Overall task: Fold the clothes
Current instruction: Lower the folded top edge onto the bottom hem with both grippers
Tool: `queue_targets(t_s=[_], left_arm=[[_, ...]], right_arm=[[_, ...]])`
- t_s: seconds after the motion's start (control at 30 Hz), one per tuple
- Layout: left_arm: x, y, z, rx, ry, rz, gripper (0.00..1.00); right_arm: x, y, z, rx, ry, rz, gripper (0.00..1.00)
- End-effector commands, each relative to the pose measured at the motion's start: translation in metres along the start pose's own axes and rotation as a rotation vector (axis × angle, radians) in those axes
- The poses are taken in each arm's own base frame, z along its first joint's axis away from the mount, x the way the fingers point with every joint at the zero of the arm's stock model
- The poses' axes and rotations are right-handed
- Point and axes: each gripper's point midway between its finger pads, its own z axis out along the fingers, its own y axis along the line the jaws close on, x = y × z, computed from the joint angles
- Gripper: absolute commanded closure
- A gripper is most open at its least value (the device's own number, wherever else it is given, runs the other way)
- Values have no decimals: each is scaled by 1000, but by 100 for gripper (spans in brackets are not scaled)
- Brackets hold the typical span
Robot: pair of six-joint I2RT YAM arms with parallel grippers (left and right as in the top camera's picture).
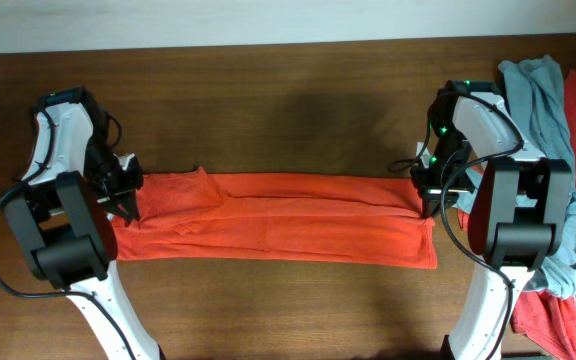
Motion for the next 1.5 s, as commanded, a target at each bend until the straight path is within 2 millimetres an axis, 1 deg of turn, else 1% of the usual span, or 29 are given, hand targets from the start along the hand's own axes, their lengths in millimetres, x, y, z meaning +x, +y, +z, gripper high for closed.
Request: queue_targets(t_s=[0.0,0.13,0.33,0.43,0.53,0.63,0.77,0.87,1.03,1.13,1.2,1.3,1.47], left_arm=[[6,4,-8,-12,-19,-11,88],[11,3,-8,-11,0,-13,87],[12,3,-8,-11,7,-13,88],[11,3,-8,-11,1,-13,88],[8,3,-8,-11,-11,-12,88],[7,3,-8,-10,-14,-12,88],[5,-2,-8,22,-23,-11,88],[4,-2,-8,22,-26,-10,88],[1,-9,-8,58,-40,-7,87],[-1,-8,-8,58,-50,-6,78],[-1,-8,-8,57,-49,-6,76],[0,-8,-8,58,-44,-7,75],[4,-8,-8,54,-27,-9,75]], right_arm=[[5,0,-10,-9,-36,-4,81],[5,0,-10,-5,-35,-7,75],[5,0,-10,-5,-37,-7,74],[5,0,-10,-7,-37,-8,75],[5,7,-10,-46,-39,-22,84],[2,13,-11,-80,-52,-60,84],[-4,12,-7,-77,-71,-63,84],[-6,11,2,-77,-70,-62,84],[-13,8,34,-77,-76,-62,83],[-17,5,55,-76,-84,-62,83],[-17,4,65,-76,-84,-62,83],[-17,4,71,-76,-85,-63,82],[-19,3,70,-74,-94,-64,82]])
